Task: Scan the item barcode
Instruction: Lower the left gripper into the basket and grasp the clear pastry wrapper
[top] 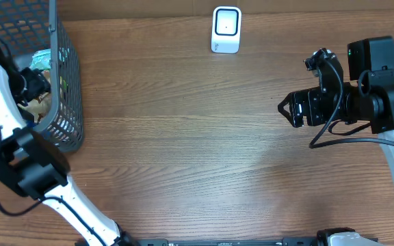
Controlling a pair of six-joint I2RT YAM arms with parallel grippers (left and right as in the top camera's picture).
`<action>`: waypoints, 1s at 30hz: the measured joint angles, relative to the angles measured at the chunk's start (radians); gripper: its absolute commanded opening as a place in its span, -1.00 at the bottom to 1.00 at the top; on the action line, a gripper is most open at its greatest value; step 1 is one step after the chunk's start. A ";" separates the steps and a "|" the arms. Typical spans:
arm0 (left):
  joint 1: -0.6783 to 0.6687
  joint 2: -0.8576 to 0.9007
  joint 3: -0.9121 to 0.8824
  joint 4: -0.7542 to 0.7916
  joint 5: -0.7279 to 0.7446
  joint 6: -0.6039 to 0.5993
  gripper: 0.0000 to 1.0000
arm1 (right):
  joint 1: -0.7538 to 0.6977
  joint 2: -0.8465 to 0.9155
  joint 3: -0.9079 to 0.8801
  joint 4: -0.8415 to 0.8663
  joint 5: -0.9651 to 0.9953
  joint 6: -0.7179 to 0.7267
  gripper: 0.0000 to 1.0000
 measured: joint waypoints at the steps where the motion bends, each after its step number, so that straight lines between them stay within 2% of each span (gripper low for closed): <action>1: -0.002 0.018 0.000 0.002 0.006 0.003 0.68 | 0.000 0.000 0.000 0.000 0.000 0.000 0.79; 16: -0.074 0.120 0.000 0.044 0.029 0.048 0.65 | 0.000 0.000 0.000 -0.003 0.000 0.000 0.79; 17: -0.073 0.126 0.000 0.045 0.029 0.049 0.57 | 0.000 0.000 0.000 -0.004 0.000 0.000 0.79; 19: -0.073 0.138 0.000 0.042 0.030 0.054 0.14 | 0.000 0.000 0.000 -0.005 0.000 0.000 0.79; 22: -0.074 0.153 0.000 0.034 0.031 0.061 -0.91 | 0.000 0.000 0.000 -0.011 0.000 0.000 0.79; 30: -0.074 0.158 0.000 0.024 0.038 0.063 -0.91 | 0.000 0.000 0.000 -0.011 -0.005 0.000 0.80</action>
